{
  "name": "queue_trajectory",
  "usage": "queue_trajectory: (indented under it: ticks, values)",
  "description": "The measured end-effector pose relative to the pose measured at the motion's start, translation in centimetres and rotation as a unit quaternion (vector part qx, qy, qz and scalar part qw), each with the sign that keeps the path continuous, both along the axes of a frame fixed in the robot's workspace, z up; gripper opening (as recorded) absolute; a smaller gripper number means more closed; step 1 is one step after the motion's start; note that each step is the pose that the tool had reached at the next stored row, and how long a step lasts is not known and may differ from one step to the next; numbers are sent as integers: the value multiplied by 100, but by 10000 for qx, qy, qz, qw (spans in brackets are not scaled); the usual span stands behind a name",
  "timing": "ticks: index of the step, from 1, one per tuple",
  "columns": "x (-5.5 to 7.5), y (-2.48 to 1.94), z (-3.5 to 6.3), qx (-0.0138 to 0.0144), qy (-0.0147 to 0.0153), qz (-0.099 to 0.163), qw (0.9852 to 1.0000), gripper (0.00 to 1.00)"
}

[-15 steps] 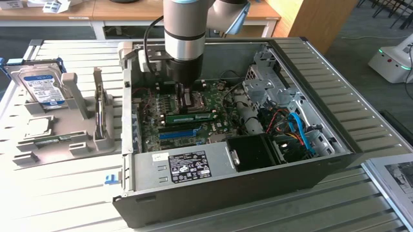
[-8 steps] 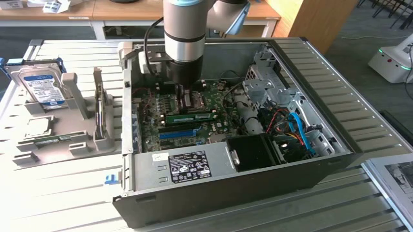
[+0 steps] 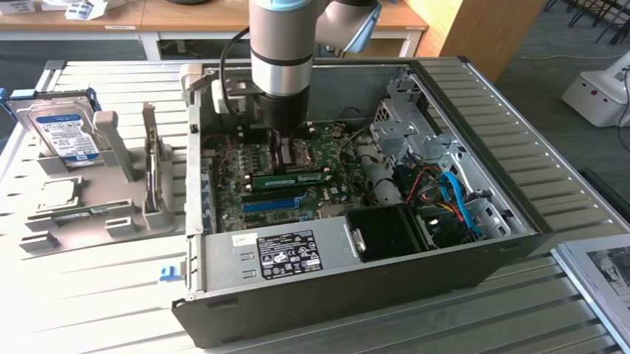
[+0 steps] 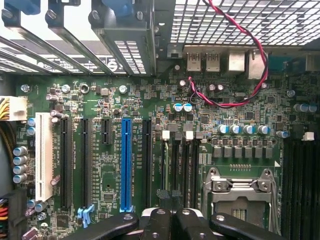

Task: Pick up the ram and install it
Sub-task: 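Press down the ram until it locks into place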

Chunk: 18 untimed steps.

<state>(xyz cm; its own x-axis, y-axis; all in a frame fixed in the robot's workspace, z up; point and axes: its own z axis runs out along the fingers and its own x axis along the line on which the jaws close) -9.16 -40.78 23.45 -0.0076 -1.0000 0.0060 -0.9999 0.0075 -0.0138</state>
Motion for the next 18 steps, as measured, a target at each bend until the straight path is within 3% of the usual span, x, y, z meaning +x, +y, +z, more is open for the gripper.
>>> queue_trajectory:
  ticks: [7, 18]
  values:
    - [0, 1, -10, 15, -1, 0, 10000, 10]
    - [0, 0, -34, 15, 0, 0, 10000, 10]
